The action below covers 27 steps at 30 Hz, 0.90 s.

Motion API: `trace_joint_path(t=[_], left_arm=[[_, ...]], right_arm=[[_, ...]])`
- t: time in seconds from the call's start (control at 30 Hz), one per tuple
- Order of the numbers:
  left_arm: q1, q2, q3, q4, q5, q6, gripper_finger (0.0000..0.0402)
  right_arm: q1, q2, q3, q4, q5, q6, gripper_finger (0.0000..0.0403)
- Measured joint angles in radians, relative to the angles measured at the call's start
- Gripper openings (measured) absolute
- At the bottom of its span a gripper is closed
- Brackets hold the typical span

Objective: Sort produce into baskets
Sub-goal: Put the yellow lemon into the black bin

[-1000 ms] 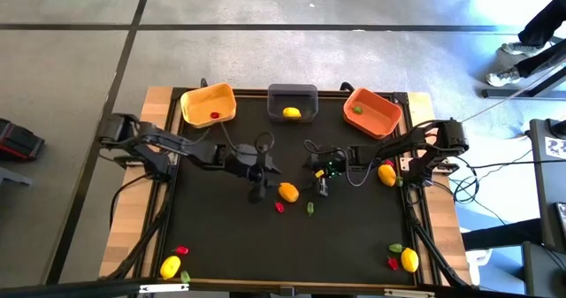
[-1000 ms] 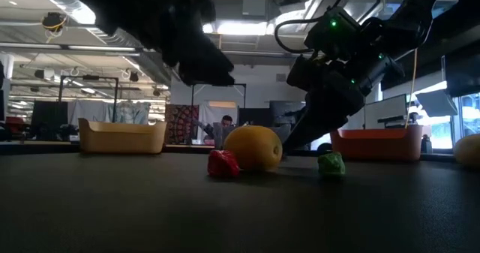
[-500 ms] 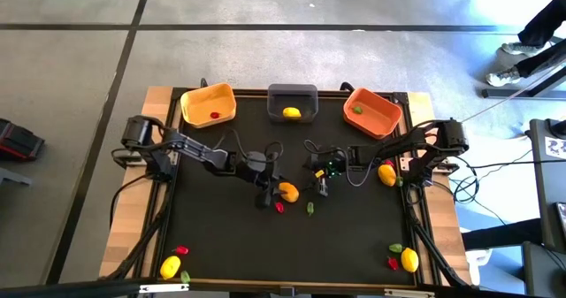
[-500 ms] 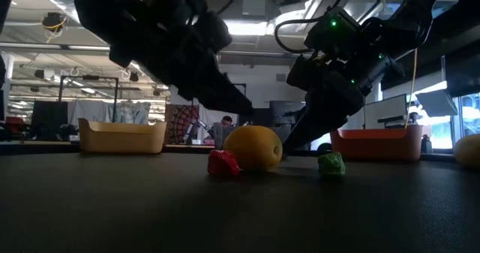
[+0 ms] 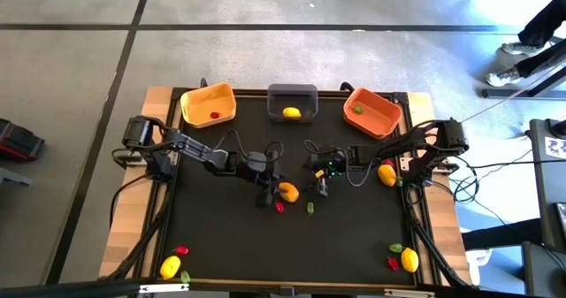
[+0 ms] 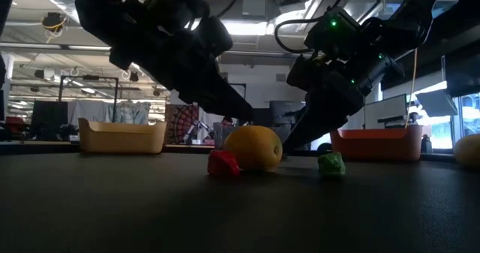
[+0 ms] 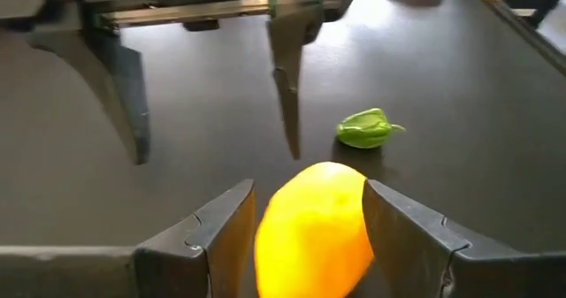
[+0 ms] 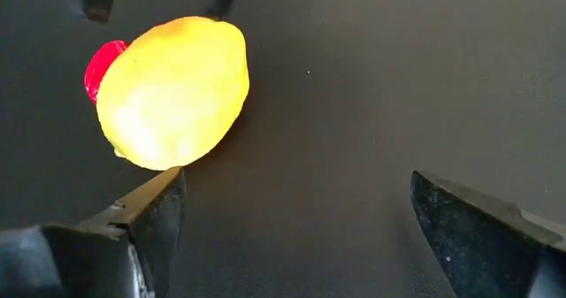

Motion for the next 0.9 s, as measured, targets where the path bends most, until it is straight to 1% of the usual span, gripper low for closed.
trace_joint_path(t=[0.17, 0.33, 0.47, 0.57, 0.7, 0.9], left_arm=[[0.0, 0.0, 0.0, 0.001, -0.064, -0.05, 0.0242], [0.0, 0.0, 0.0, 0.003, -0.071, -0.046, 0.0288], [0.0, -0.001, 0.0, 0.006, -0.071, -0.034, 0.0314], [-0.001, -0.001, 0.0, 0.004, -0.071, -0.054, 0.0321], [-0.002, -0.001, 0.0, 0.001, -0.071, -0.15, 0.0322], [-0.002, -0.001, 0.0, 0.0, -0.066, -0.161, 0.0322]], right_arm=[[0.0, 0.0, 0.0, 0.0, 0.0, 0.0, 0.0372], [0.0, 0.0, 0.0, 0.0, 0.0, 0.0, 0.0372], [0.0, 0.0, 0.0, 0.0, 0.0, 0.0, 0.0372], [0.0, 0.0, 0.0, 0.0, 0.0, 0.0, 0.0372], [0.0, 0.0, 0.0, 0.0, 0.0, 0.0, 0.0372], [0.0, 0.0, 0.0, 0.001, 0.002, 0.0, 0.0372]])
